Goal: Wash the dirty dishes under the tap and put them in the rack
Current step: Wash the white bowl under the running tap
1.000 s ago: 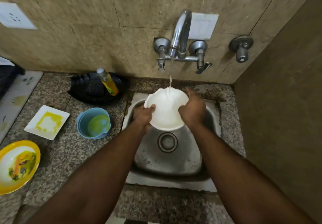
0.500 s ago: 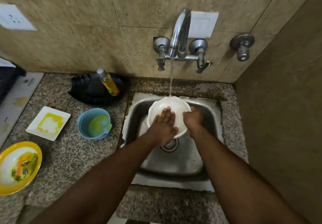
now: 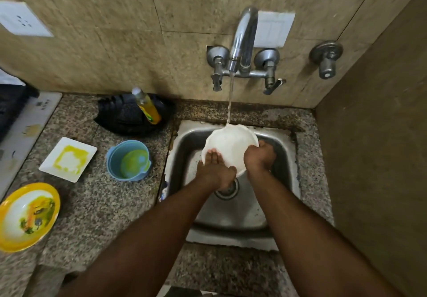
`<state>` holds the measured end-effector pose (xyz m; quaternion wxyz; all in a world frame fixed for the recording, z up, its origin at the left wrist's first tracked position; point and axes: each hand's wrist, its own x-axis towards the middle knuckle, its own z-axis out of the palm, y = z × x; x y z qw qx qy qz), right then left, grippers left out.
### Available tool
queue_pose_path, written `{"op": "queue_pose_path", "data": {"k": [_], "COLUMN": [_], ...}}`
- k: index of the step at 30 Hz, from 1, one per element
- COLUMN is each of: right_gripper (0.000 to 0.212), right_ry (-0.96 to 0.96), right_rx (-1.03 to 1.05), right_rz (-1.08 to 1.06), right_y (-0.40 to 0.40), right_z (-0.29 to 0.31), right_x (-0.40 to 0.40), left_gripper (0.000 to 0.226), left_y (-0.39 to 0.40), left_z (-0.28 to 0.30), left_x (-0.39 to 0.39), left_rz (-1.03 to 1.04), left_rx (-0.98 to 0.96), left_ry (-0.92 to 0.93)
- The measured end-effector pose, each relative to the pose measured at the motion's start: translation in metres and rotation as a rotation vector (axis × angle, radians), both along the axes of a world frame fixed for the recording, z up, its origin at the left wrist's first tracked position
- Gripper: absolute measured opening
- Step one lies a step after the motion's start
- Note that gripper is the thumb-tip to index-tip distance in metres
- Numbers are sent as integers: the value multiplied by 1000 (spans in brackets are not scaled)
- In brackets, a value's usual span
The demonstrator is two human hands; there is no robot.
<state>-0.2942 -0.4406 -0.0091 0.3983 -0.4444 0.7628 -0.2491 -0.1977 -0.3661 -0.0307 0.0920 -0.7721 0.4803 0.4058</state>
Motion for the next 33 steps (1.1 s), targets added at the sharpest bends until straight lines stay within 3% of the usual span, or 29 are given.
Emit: {"op": "queue_pose_path", "data": {"k": [4, 7, 9, 11, 13, 16, 18, 22, 26, 30, 33], "right_gripper": [37, 39, 40, 39, 36, 30, 31, 35, 35, 36, 36], "right_ry": [-76, -102, -124, -142, -163, -149, -133, -83, -59, -56, -60], "right_rx": [21, 0, -26, -24, -43, -113, -148, -225, -242, -221, -205], "right_rz": [-113, -151, -173, -171, -160, -132, -121, -86, -34, -38, -48], "right_y": [-6, -3, 0, 3, 7, 14, 20, 33, 41, 42, 41], "right_z": [4, 9, 11, 11, 13, 17, 16, 17, 16, 16, 16], "right_x": [0, 1, 1, 2, 5, 10, 12, 8, 2, -2, -5], "left_gripper": [61, 69, 58, 30, 51, 72, 62, 47, 27, 58, 71], "left_y": [-2, 1, 5, 11, 15, 14, 8, -11, -20, -27, -28], "left_z": [13, 16, 17, 21, 21, 24, 24, -6, -25, -21, -30], "left_x": [11, 18, 18, 16, 14, 6, 6, 29, 42, 42, 44], "left_rz": [-57, -7, 149, 469, 711, 819, 930, 1221, 1049, 1027, 1107], "left_rx": [-112, -301, -501, -669, -837, -980, -977, -680, -553, -561, -533], "left_ry": [109, 41, 16, 65, 139, 189, 171, 271, 113, 109, 271]}}
